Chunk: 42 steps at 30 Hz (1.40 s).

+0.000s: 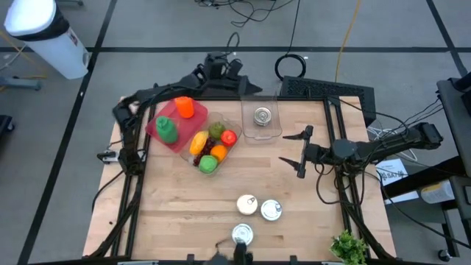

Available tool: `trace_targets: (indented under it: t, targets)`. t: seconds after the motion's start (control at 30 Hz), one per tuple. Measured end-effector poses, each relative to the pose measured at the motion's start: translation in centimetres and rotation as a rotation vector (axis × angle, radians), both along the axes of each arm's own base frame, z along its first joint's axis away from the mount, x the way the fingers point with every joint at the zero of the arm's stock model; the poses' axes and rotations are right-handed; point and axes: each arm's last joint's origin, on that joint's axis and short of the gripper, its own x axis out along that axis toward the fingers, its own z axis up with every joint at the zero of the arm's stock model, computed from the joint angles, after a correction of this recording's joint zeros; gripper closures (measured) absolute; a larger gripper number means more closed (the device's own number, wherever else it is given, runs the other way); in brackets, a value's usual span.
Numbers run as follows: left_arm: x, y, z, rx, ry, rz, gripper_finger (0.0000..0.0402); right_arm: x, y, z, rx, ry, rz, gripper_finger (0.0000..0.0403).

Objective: Pick & Place Food Item
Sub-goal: Put the top green tuna can into the right transparent bin

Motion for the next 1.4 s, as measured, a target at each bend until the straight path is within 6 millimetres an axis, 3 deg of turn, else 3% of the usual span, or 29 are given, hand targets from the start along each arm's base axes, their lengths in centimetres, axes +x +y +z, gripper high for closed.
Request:
trace_targets:
  t: [0.17, 0.3, 0.4, 0.5, 0.6, 0.8, 0.97, 1.1, 1.4]
  targets:
    - [-1.9, -6.7, 5.7, 0.312, 0.025, -0.083, 0.0066, 0.3, 0.3, -0.4, 0.124, 0.057, 0.045, 0.0069]
    - [-2.6, -12.4, 7.8, 0.521, 0.078, -0.087, 0.0071, 1.5, 1.4, -0.5, 0.325, 0.226, 0.134, 0.0069]
    - [-2.4, -15.7, 7.4, 0.608, 0.058, -0.1, 0.007, 2.9, 3.0, -2.0, 0.425, 0.416, 0.176, 0.0069]
    - [-2.3, -18.4, 5.2, 0.673, -0.008, -0.196, 0.0067, 4.5, 5.3, -3.4, 0.481, 0.547, 0.221, 0.0069]
    - [-3.6, -20.3, 2.4, 0.684, -0.035, -0.297, 0.0065, 5.6, 7.1, -4.7, 0.515, 0.7, 0.185, 0.0069]
    - [-9.1, -23.2, -0.1, 0.735, -0.108, -0.182, 0.0073, 6.2, 9.1, -7.1, 0.669, 0.879, 0.022, 0.0069]
    - [-12.2, -24.7, -2.0, 0.761, -0.22, -0.036, 0.0074, 6.4, 8.9, -8.7, 0.712, 0.934, -0.072, 0.0069]
    - [-13.3, -24.8, -2.3, 0.724, -0.24, -0.018, 0.0069, 6.3, 8.2, -9.2, 0.737, 0.972, -0.157, 0.0069]
    - [-12.8, -24.9, -3.1, 0.663, -0.2, -0.022, 0.008, 5.2, 6.8, -10.4, 0.787, 0.963, -0.369, 0.0069]
